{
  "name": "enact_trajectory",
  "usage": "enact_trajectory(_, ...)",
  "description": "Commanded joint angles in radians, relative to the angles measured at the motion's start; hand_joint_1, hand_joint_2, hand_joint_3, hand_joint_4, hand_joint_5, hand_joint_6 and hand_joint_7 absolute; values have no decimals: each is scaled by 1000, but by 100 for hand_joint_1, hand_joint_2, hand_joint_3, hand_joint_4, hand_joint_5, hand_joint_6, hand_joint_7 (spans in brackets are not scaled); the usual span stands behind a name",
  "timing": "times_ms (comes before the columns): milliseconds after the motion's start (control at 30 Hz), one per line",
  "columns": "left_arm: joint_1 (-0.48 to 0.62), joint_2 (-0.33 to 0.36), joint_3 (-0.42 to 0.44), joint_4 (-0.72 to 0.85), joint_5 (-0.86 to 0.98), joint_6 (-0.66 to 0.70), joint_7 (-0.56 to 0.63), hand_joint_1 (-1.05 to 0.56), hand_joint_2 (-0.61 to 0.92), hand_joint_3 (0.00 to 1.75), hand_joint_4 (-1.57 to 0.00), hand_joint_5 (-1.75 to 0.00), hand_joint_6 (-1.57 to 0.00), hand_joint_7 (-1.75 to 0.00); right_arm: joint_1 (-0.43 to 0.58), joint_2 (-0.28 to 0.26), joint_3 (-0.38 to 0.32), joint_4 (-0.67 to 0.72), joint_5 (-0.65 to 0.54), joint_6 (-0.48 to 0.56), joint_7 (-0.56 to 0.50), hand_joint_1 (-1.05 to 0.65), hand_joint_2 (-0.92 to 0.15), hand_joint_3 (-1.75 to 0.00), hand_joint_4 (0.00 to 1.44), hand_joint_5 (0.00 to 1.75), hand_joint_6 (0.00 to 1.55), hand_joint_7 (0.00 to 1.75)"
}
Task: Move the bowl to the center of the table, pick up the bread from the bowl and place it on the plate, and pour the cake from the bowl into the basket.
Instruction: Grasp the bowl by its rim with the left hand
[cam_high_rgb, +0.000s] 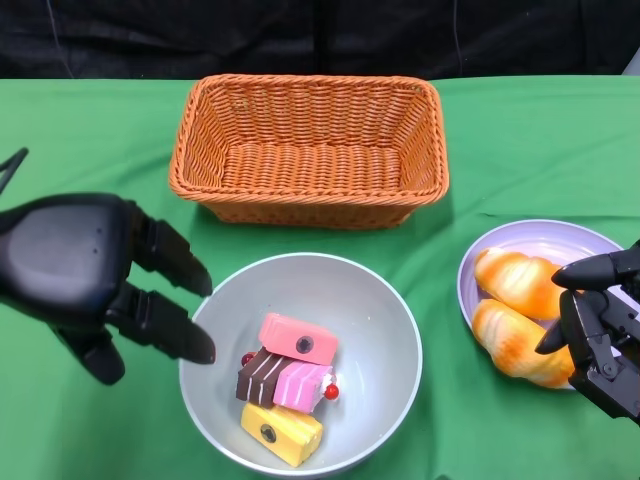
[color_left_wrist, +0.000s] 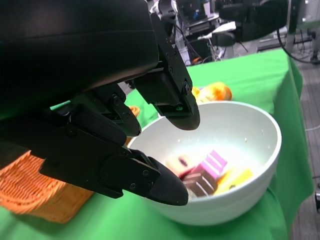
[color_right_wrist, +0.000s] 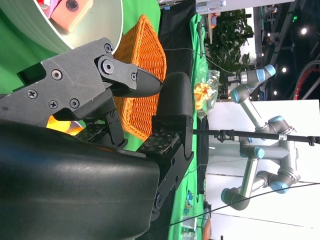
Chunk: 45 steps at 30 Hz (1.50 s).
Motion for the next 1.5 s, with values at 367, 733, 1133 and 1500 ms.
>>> enact_trajectory(367, 78, -138, -67, 128, 38, 161, 141, -51, 84, 2, -95, -1, -87, 0, 3, -2, -6, 3, 11, -1, -1, -14, -74, -75, 67, 162, 68, 120)
enact_trajectory(733, 102, -231, -139, 243, 41, 242, 193, -46, 86, 0, -92, 0, -86, 0, 9, 1, -9, -3, 9, -8, -5, -13, -73, -77, 68, 163, 68, 121)
enact_trajectory(1133, 95, -252, -168, 296, 29, 253, 168, -47, 85, 1, -91, 0, -85, 0, 13, 4, -11, -30, 17, 17, -27, -13, -70, -82, 69, 162, 66, 124)
enact_trajectory(1500, 134, -298, -154, 311, 5, 315, 208, -37, 86, 0, -91, 0, -85, 0, 15, 3, -11, -29, 23, 13, -24, -14, -69, -85, 68, 164, 65, 125)
